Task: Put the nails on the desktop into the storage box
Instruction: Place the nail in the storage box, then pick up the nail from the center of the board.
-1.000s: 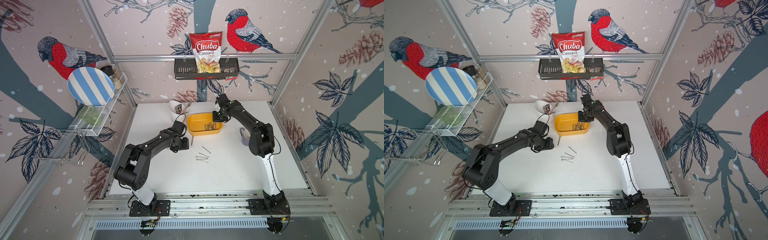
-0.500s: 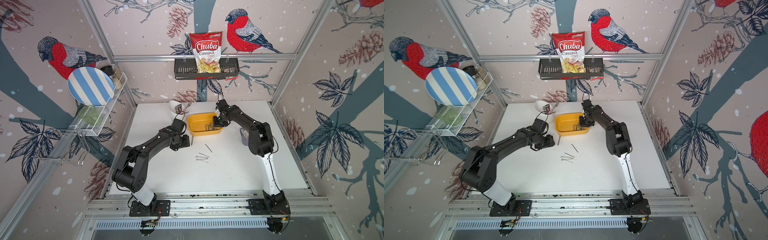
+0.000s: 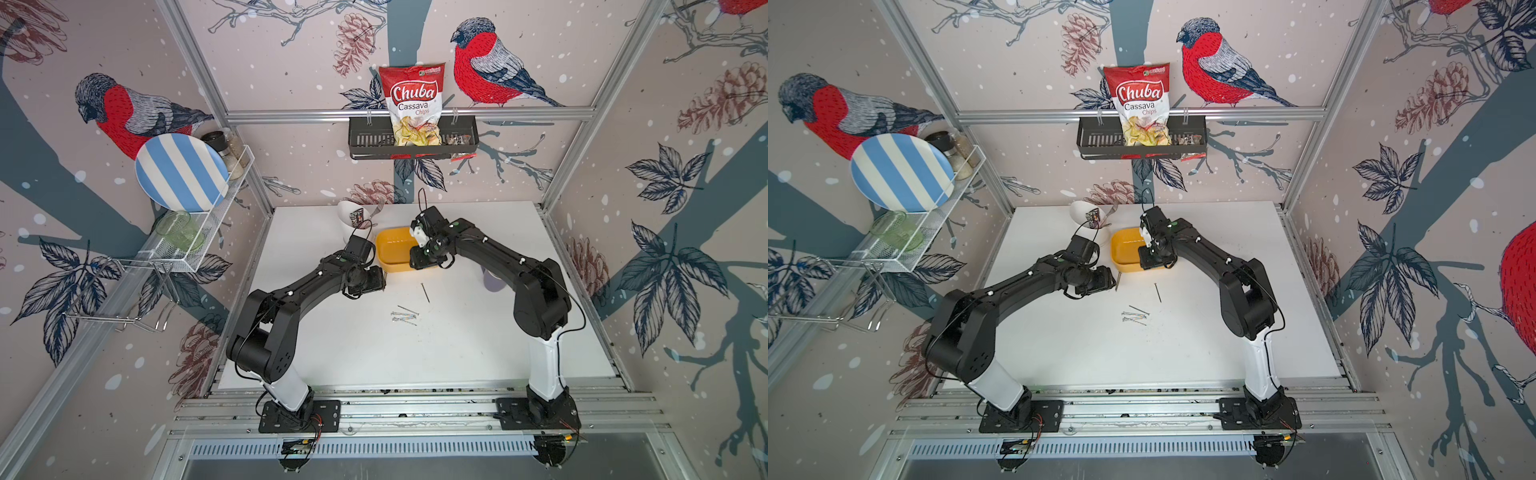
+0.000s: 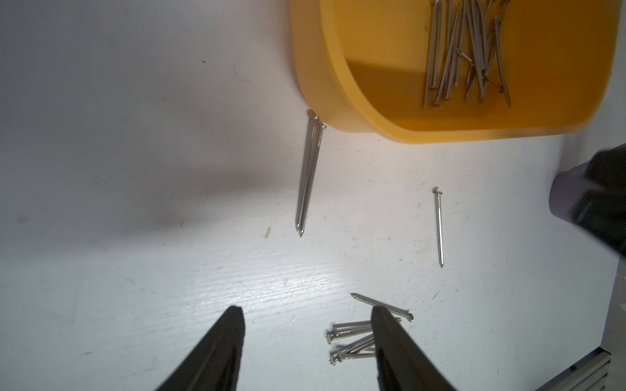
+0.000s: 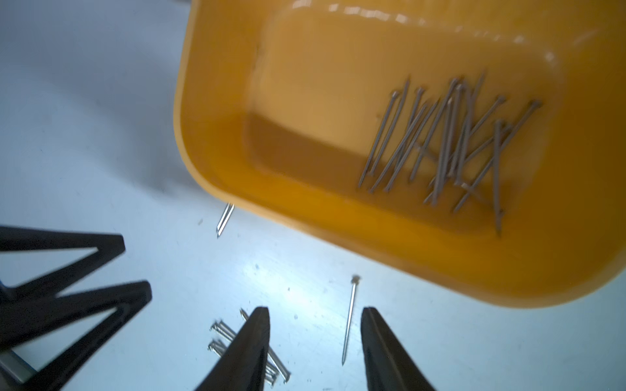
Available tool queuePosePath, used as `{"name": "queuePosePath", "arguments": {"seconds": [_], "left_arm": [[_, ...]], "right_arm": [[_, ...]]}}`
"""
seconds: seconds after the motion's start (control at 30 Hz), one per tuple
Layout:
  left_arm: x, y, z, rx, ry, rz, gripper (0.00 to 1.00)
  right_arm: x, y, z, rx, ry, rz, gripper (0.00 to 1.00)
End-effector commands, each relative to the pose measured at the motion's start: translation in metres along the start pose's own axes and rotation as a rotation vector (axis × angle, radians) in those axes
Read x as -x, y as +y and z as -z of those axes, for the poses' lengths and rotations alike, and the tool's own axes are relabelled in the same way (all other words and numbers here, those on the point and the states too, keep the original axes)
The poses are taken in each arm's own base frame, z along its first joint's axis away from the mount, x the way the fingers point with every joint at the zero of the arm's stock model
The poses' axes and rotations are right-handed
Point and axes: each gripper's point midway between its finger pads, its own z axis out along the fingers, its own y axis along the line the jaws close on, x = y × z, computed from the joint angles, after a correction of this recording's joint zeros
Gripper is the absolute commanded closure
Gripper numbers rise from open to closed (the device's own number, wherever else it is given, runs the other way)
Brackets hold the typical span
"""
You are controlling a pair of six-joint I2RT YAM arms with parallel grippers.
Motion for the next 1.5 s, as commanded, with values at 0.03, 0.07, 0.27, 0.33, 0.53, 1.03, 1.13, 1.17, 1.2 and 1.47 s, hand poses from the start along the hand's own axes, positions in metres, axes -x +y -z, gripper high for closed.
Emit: {"name": "queuePosePath", "arguments": {"seconds": [0.03, 0.07, 0.27, 0.33, 0.53, 1.03, 1.13, 1.17, 1.2, 1.47], "left_arm": [[-0.002, 0.0, 0.0, -0.017, -0.019, 0.008, 0.36], [-0.003, 0.001, -0.001, -0.016, -0.018, 0.007, 0.37], [-0.008, 0.003, -0.003, -0.02, -0.011, 0.015, 0.37], [-0.008, 0.003, -0.001, -0.019, -0.012, 0.015, 0.36], [-0.01, 0.005, 0.001, -0.009, -0.01, 0.012, 0.36], [-0.012, 0.009, -0.006, 0.011, 0.013, 0.013, 0.36], [-0.011, 0.009, -0.008, 0.011, 0.018, 0.011, 0.36], [-0.011, 0.008, -0.009, 0.01, 0.019, 0.011, 0.36], [-0.01, 0.008, -0.01, 0.01, 0.022, 0.011, 0.36], [-0.009, 0.008, -0.012, 0.017, 0.03, 0.002, 0.36]], "right_arm": [[-0.044, -0.001, -0.006, -0.062, 0.094, 0.066, 0.52], [-0.05, -0.001, -0.009, -0.065, 0.107, 0.065, 0.52], [-0.071, -0.015, -0.027, -0.118, 0.151, 0.053, 0.52], [-0.078, -0.019, -0.032, -0.135, 0.163, 0.044, 0.52], [-0.092, -0.04, -0.042, -0.167, 0.188, -0.026, 0.53], [-0.112, -0.074, -0.054, -0.134, 0.219, -0.192, 0.62], [-0.115, -0.077, -0.057, -0.14, 0.22, -0.197, 0.67], [-0.116, -0.077, -0.057, -0.141, 0.222, -0.199, 0.68], [-0.116, -0.078, -0.058, -0.144, 0.225, -0.198, 0.7], [-0.118, -0.083, -0.065, -0.178, 0.25, -0.196, 0.83]]}}
